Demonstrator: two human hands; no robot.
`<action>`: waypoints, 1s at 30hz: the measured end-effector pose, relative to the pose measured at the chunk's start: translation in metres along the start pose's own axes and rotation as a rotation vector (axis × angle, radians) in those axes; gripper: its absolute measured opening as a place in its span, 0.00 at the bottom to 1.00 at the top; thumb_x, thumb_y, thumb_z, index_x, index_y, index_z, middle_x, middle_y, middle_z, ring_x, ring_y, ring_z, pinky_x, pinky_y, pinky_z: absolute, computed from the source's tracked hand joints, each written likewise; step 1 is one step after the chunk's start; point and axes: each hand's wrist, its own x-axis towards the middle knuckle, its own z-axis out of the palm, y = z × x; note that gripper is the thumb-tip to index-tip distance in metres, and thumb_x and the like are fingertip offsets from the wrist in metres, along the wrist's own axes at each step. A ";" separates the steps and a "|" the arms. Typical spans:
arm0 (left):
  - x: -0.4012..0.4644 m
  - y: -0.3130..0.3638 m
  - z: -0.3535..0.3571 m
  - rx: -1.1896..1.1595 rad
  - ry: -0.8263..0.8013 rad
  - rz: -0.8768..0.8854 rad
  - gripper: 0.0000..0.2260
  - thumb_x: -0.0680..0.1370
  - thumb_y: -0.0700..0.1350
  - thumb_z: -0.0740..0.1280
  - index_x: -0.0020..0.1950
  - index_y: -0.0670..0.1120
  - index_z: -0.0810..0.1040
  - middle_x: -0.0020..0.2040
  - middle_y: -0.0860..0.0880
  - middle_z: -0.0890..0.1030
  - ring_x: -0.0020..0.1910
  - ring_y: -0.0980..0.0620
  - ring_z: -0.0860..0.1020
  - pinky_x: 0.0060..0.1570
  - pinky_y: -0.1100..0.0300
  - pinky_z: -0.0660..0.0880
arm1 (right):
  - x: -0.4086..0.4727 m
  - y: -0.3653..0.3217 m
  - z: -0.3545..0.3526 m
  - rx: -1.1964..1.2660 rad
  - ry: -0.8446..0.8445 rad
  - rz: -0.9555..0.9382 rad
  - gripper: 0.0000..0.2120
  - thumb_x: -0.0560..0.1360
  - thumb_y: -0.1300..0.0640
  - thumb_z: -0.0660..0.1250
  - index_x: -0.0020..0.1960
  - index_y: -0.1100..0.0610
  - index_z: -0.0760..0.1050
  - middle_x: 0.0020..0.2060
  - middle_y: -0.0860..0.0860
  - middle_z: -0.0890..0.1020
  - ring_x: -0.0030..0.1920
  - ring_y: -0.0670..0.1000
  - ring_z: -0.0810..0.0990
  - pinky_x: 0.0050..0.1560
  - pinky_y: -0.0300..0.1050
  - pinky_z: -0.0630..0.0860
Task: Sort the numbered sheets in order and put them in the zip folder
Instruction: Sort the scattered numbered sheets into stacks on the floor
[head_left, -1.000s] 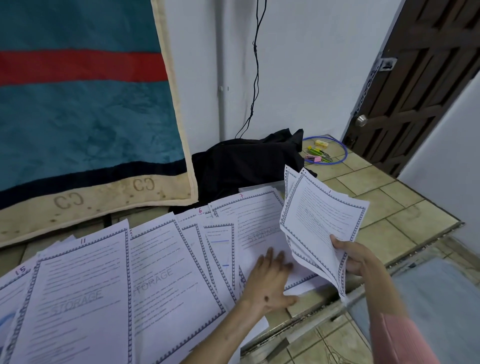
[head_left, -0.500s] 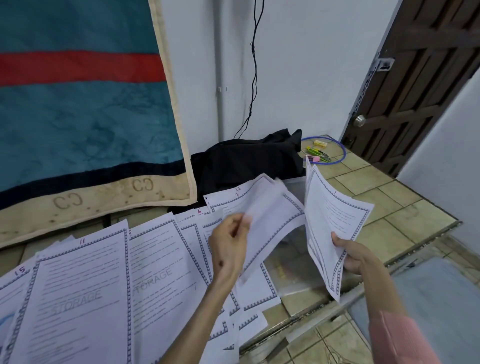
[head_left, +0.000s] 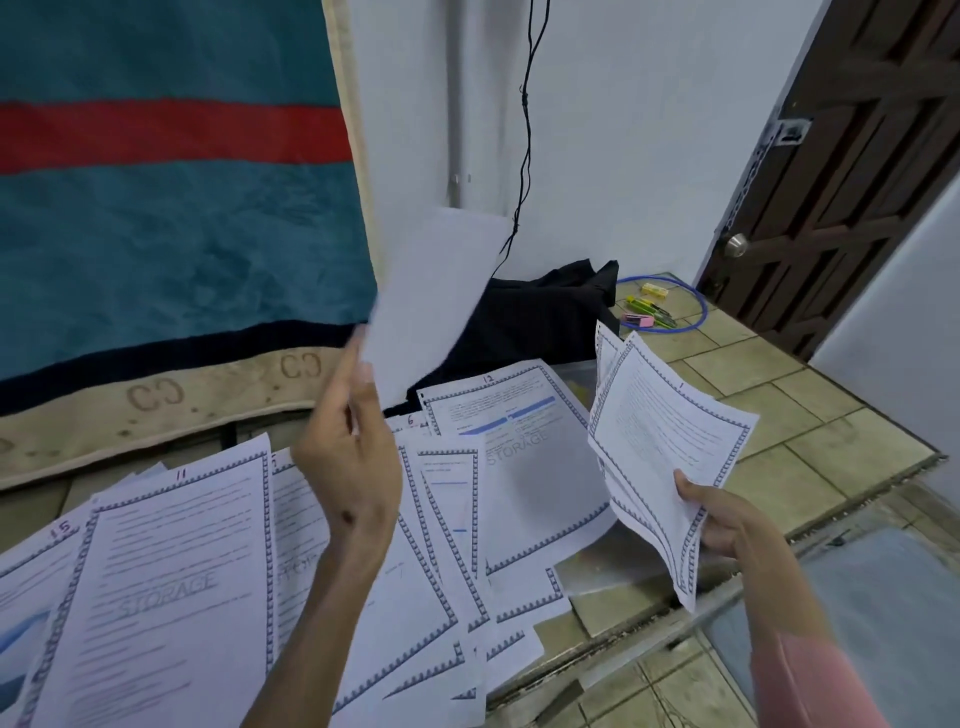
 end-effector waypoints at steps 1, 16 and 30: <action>-0.008 -0.003 0.002 0.033 -0.064 0.038 0.16 0.80 0.42 0.60 0.66 0.56 0.69 0.59 0.54 0.81 0.46 0.48 0.80 0.40 0.66 0.77 | 0.000 0.000 0.000 0.006 0.004 0.001 0.07 0.77 0.61 0.62 0.52 0.61 0.76 0.37 0.55 0.86 0.42 0.58 0.83 0.34 0.52 0.82; -0.127 -0.097 0.065 0.529 -1.396 0.393 0.18 0.80 0.40 0.54 0.69 0.46 0.70 0.73 0.47 0.66 0.75 0.46 0.57 0.75 0.45 0.47 | -0.011 -0.001 0.005 0.092 -0.053 -0.019 0.09 0.73 0.61 0.64 0.52 0.61 0.75 0.37 0.56 0.86 0.35 0.55 0.85 0.31 0.52 0.81; -0.062 -0.130 -0.040 0.712 -0.907 -0.046 0.21 0.80 0.57 0.54 0.73 0.55 0.62 0.76 0.57 0.53 0.73 0.61 0.48 0.75 0.57 0.44 | -0.012 -0.012 0.036 -0.688 0.360 -0.306 0.20 0.67 0.63 0.75 0.57 0.67 0.75 0.54 0.64 0.80 0.51 0.63 0.79 0.50 0.53 0.75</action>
